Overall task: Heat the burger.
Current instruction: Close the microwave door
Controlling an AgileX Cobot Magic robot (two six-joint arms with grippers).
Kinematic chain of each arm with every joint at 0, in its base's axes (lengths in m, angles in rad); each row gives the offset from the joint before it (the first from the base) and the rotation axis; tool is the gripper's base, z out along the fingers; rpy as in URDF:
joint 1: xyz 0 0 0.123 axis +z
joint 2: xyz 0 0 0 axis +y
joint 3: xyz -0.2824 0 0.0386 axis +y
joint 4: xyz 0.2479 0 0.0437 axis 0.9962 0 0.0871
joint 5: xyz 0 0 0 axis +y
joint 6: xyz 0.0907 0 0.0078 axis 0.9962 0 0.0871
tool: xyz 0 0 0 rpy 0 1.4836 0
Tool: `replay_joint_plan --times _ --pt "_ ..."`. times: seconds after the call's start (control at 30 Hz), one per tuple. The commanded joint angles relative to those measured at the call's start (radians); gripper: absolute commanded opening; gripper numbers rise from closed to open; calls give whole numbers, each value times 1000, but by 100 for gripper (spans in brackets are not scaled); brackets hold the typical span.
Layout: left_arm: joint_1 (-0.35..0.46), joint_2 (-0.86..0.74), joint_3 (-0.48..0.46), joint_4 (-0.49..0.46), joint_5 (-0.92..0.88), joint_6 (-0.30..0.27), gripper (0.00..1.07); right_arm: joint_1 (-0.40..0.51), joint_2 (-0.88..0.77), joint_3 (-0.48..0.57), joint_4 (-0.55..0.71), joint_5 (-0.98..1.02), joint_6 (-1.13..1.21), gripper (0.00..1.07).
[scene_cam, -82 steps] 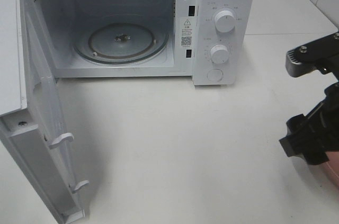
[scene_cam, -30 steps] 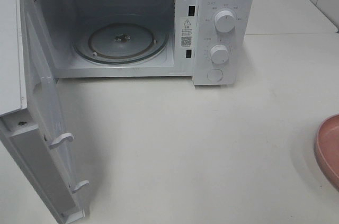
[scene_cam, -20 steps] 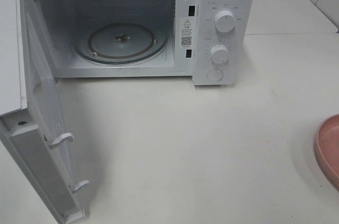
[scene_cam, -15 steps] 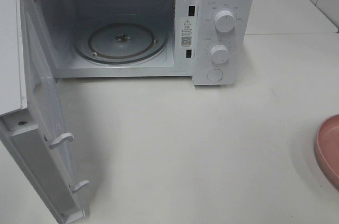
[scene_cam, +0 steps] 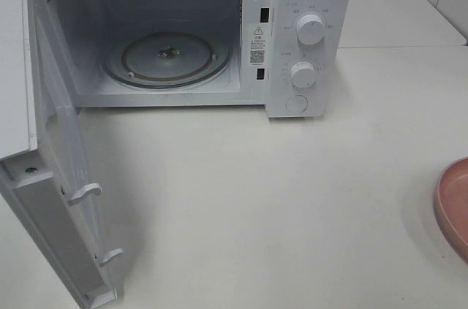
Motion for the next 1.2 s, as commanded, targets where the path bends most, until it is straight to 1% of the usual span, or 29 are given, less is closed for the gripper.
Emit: replay_joint_plan --times 0.03,0.93,1.0,1.03,1.07,1.1,1.13,1.17,1.2 --pt "3 -17 -1 -6 -8 -2 100 -7 -24 2 -2 -9 0 76" --pt "3 -17 -1 -12 -8 -4 100 -7 -24 2 -2 -9 0 76" --pt "3 -17 -3 -1 -16 -29 99 -7 -24 2 -2 -9 0 76" --pt "3 -17 -3 -1 -16 -29 99 -7 -24 2 -2 -9 0 76" --pt "3 -15 -10 1 -30 -65 95 -7 -24 2 -2 -9 0 76" --pt "3 -8 -13 2 -43 -83 91 -7 -24 2 -2 -9 0 76" --pt "3 -8 -13 2 -43 -83 91 -7 -24 2 -2 -9 0 76" --pt "3 9 -17 2 -65 -108 81 -6 -24 2 -2 -9 0 76" --pt "3 21 -17 2 -76 -108 75 -6 -24 2 -2 -9 0 76"
